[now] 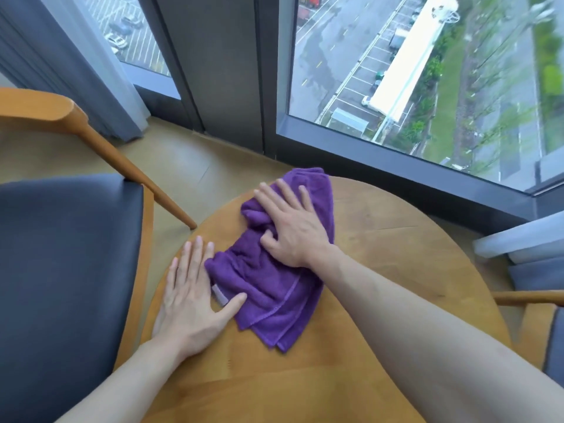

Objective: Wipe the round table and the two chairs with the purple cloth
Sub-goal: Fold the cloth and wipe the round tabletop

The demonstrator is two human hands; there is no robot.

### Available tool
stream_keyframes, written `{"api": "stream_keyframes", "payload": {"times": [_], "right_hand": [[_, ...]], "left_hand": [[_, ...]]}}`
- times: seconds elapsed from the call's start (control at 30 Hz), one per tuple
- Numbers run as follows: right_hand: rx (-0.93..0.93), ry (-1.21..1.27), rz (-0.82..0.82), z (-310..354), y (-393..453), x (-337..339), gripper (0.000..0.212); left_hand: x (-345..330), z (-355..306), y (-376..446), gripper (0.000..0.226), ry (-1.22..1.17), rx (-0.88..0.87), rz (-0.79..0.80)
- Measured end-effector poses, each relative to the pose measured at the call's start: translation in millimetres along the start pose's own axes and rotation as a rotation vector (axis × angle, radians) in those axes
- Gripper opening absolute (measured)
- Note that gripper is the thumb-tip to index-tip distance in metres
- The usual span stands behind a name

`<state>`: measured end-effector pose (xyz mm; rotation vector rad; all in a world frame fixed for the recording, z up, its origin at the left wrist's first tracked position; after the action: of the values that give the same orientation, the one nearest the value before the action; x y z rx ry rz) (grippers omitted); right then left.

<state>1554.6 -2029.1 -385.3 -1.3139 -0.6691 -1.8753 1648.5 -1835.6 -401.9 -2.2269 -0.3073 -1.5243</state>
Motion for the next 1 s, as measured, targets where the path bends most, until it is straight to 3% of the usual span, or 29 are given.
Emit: {"api": "stream_keyframes", "payload": {"times": [0.13,0.27,0.33,0.5,0.57,0.63,0.7,0.8,0.87,1.0], "right_hand": [[-0.448,0.040,-0.089,-108,-23,32,0.088],[-0.615,0.081,-0.103,-113,-25,29,0.089],[-0.597,0.106,-0.100,-94,-21,22,0.090],[-0.101,0.073,0.048,-19,-36,4,0.087],[-0.007,0.102,0.050,-25,-53,10,0.088],[-0.080,0.124,-0.053,-59,-68,27,0.087],[-0.360,0.150,-0.206,-101,-76,44,0.082],[-0.726,0.141,-0.262,-113,-65,43,0.082],[-0.708,0.149,-0.234,-87,-44,34,0.085],[-0.288,0.202,-0.110,-14,-35,13,0.077]], "left_hand": [[-1,-1,4,0.109,0.017,0.004,-0.005],[1,-7,6,0.110,0.071,0.082,0.042],[2,-17,12,0.109,0.119,0.153,0.107],[-19,-74,17,0.121,0.097,0.189,0.383],[-26,-80,10,0.131,0.109,0.173,0.420],[-27,-79,9,0.141,0.130,0.160,0.434],[-28,-79,12,0.147,0.132,0.176,0.437],[-30,-82,14,0.151,0.103,0.216,0.425],[-29,-81,15,0.150,0.091,0.229,0.419],[-25,-78,11,0.138,0.058,0.229,0.391]]}}
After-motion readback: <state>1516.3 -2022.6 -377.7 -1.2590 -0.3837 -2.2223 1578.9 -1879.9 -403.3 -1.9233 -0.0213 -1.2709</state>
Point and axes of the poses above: each hand's wrist, its own y-axis towards the middle knuckle, its own x-axis out of the back of the hand, z = x × y, the point moved 9 cm from there along y, towards the middle knuckle, and after that the axes turned 1 degree about y, right-handed, at the moved point
